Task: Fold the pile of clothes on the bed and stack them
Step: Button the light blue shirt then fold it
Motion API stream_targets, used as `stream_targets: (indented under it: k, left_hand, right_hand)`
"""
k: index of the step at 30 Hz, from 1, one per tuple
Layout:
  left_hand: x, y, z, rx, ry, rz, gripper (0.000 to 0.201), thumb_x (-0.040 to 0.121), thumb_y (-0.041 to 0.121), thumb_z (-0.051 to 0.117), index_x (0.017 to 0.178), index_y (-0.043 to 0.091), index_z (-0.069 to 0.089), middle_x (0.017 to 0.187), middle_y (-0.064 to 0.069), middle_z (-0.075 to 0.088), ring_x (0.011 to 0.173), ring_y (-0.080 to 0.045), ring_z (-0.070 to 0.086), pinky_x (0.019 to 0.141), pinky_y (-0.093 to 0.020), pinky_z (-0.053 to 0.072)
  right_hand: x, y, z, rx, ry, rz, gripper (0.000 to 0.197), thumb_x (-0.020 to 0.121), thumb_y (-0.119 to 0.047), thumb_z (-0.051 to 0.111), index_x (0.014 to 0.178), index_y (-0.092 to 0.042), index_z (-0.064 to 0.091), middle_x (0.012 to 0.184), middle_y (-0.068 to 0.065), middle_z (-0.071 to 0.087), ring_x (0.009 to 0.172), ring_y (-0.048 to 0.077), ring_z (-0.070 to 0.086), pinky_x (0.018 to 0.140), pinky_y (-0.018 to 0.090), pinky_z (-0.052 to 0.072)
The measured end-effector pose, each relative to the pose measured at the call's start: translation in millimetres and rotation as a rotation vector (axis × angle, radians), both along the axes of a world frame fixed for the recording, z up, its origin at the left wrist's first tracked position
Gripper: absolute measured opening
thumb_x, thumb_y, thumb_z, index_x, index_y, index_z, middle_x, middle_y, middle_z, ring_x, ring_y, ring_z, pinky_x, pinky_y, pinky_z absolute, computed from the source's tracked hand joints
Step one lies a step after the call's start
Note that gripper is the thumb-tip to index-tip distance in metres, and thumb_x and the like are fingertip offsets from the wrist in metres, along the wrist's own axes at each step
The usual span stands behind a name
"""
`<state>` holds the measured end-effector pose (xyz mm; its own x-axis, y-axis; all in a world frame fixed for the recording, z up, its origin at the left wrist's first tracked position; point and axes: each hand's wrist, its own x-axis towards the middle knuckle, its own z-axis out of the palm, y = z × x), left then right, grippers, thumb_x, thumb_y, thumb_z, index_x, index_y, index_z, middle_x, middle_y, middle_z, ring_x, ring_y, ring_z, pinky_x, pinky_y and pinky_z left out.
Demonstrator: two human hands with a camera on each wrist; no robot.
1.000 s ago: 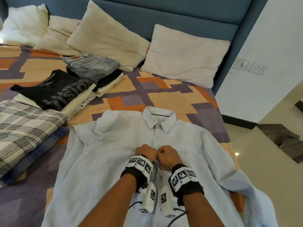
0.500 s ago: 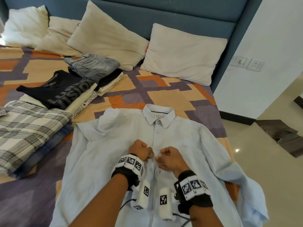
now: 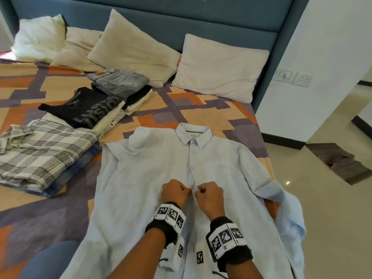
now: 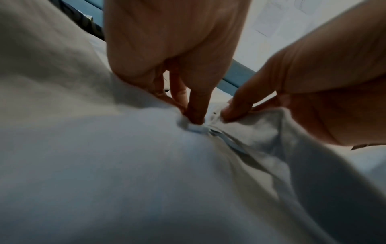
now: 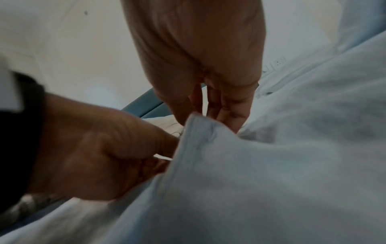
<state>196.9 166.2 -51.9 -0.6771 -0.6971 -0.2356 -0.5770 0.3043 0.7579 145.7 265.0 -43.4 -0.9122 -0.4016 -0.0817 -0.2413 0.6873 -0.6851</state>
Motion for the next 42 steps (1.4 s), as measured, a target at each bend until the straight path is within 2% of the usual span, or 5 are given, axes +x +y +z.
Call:
stream_targets:
  k: [5, 18, 31, 37, 42]
  left_hand:
    - [-7.5, -3.1, -6.8, 0.005, -0.068, -0.063, 0.031, 0.087, 0.024, 0.06, 0.062, 0.009, 0.049, 0.061, -0.015, 0.055, 0.066, -0.027, 0.063, 0.046, -0.024, 0.033]
    - [2.0, -17.9, -25.7, 0.202, 0.086, -0.068, 0.041, 0.088, 0.02, 0.067, 0.05, 0.009, 0.054, 0.047, 0.0, 0.045, 0.048, -0.014, 0.039, 0.048, -0.023, 0.033]
    - [1.0, -14.7, -19.4, 0.142, 0.079, -0.022, 0.034, 0.085, 0.024, 0.071, 0.059, 0.002, 0.067, 0.054, -0.002, 0.059, 0.045, -0.008, 0.048, 0.039, -0.009, 0.033]
    - [-1.6, -14.4, -19.3, 0.087, -0.039, -0.053, 0.046, 0.089, 0.021, 0.061, 0.048, 0.012, 0.043, 0.047, 0.0, 0.044, 0.048, -0.016, 0.042, 0.051, -0.023, 0.036]
    - [-4.5, -11.4, -13.3, 0.066, -0.11, -0.069, 0.028, 0.09, 0.022, 0.057, 0.066, 0.008, 0.058, 0.059, 0.0, 0.052, 0.066, -0.022, 0.053, 0.062, -0.026, 0.04]
  right_hand:
    - [10.1, -8.6, -10.5, 0.097, 0.066, 0.058, 0.045, 0.097, -0.013, 0.051, 0.053, -0.017, 0.041, 0.055, -0.003, 0.043, 0.048, 0.008, 0.037, 0.042, 0.016, 0.026]
    - [-2.6, -1.4, -10.8, -0.257, -0.343, -0.038, 0.031, 0.095, -0.008, 0.059, 0.066, -0.003, 0.07, 0.063, 0.012, 0.067, 0.054, 0.02, 0.064, 0.065, 0.035, 0.061]
    - [-7.7, 0.9, -17.7, -0.454, -0.562, -0.159, 0.014, 0.076, 0.005, 0.079, 0.081, 0.014, 0.069, 0.074, 0.027, 0.069, 0.054, 0.025, 0.065, 0.053, 0.028, 0.059]
    - [-7.5, -0.7, -19.5, -0.396, -0.553, -0.164, 0.009, 0.085, 0.007, 0.066, 0.08, 0.003, 0.072, 0.074, 0.019, 0.072, 0.057, 0.025, 0.069, 0.055, 0.03, 0.059]
    - [-6.9, -5.0, -18.4, -0.348, -0.524, -0.165, 0.025, 0.088, 0.008, 0.05, 0.076, -0.002, 0.07, 0.07, 0.013, 0.069, 0.054, 0.023, 0.067, 0.06, 0.035, 0.061]
